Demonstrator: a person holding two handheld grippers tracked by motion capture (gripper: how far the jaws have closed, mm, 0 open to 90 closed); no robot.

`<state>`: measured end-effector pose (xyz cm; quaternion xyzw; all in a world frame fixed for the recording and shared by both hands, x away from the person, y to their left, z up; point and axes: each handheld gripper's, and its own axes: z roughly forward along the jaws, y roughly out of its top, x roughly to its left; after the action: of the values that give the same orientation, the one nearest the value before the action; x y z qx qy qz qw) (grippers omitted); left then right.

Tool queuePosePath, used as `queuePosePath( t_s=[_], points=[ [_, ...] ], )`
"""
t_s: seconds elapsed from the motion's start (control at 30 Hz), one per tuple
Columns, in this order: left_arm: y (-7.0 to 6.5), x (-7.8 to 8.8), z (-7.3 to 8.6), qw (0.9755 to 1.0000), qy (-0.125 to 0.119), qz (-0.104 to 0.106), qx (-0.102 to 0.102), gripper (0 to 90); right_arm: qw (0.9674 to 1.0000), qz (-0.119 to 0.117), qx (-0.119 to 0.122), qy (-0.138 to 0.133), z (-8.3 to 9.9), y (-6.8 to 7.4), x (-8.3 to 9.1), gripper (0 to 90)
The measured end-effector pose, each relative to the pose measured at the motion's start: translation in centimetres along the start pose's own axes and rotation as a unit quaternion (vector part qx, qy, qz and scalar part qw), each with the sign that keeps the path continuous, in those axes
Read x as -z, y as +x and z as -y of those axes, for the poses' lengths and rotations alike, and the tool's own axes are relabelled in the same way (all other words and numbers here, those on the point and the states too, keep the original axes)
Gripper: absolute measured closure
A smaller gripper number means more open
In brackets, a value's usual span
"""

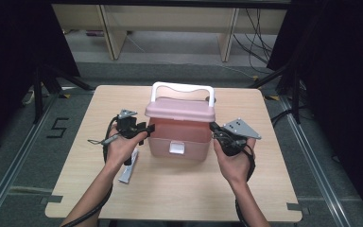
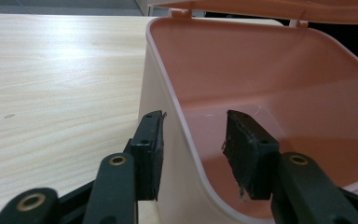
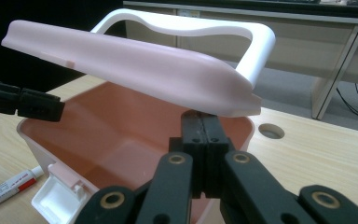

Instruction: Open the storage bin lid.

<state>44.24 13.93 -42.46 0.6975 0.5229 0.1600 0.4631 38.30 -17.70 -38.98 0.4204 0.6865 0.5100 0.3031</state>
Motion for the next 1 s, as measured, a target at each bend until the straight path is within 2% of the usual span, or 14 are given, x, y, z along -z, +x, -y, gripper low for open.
queuePosePath(
  t_s=[0.07, 0.17, 0.2, 0.37, 0.43, 0.5, 0.53, 0.63, 0.67, 0.7, 0.8, 0.9, 0.97, 1.0],
  points=[
    [0.0, -0.2, 0.1, 1.0, 0.007, -0.003, 0.0, 58.3, 1.0, -0.002, -0.006, -0.002, 0.0, 0.1, -0.1, 90.0],
    [0.0, -0.5, 0.2, 0.9999, 0.01, -0.005, 0.003, 59.6, 0.9999, 0.004, 0.01, -0.005, -0.2, -0.1, -0.1, 90.0],
    [0.0, -0.5, 0.2, 0.9999, 0.01, -0.005, 0.005, 59.6, 1.0, 0.0, 0.002, -0.002, -0.2, -0.1, -0.1, 90.0],
    [-0.2, -0.3, 0.2, 0.9999, -0.011, -0.008, 0.01, 57.2, 1.0, 0.003, 0.001, 0.002, -0.2, 0.0, 0.0, 90.0],
    [-0.2, 0.0, 0.2, 0.9992, -0.039, -0.01, 0.008, 57.7, 1.0, 0.002, 0.004, 0.001, -0.3, -0.1, 0.0, 90.0],
    [-0.3, 0.3, 0.2, 0.9978, -0.065, -0.013, 0.005, 61.6, 1.0, 0.002, -0.001, 0.0, -0.3, 0.0, -0.1, 90.0],
    [-0.3, 0.5, 0.2, 0.9973, -0.073, -0.01, 0.0, 64.6, 0.9999, 0.002, 0.01, -0.003, -0.3, -0.2, -0.1, 90.0],
    [-0.5, 0.7, 0.2, 0.996, -0.088, -0.005, -0.013, 75.7, 1.0, 0.002, 0.005, -0.001, -0.4, -0.1, -0.1, 90.0],
    [-0.6, 0.8, 0.3, 0.9957, -0.091, -0.004, -0.019, 81.9, 1.0, 0.003, 0.005, -0.001, -0.4, -0.1, -0.1, 90.0],
    [-0.7, 0.9, 0.3, 0.9957, -0.09, -0.006, -0.021, 81.9, 1.0, 0.004, 0.004, -0.003, -0.4, -0.1, -0.2, 90.0],
    [-1.0, 0.9, 0.5, 0.9958, -0.087, 0.0, -0.03, 89.4, 1.0, 0.006, 0.006, -0.003, -0.4, -0.2, -0.2, 90.0],
    [-1.3, 0.6, 0.8, 0.9963, -0.079, 0.007, -0.033, 89.7, 1.0, 0.001, -0.001, 0.002, -0.6, -0.1, -0.3, 90.0],
    [-1.4, 0.5, 1.0, 0.9967, -0.075, 0.009, -0.032, 89.8, 1.0, 0.003, 0.006, 0.0, -0.8, -0.1, -0.4, 90.0],
    [-1.5, 0.4, 1.1, 0.9968, -0.072, 0.008, -0.033, 89.8, 1.0, 0.0, -0.001, -0.003, -0.8, 0.0, -0.5, 90.0]
  ],
)
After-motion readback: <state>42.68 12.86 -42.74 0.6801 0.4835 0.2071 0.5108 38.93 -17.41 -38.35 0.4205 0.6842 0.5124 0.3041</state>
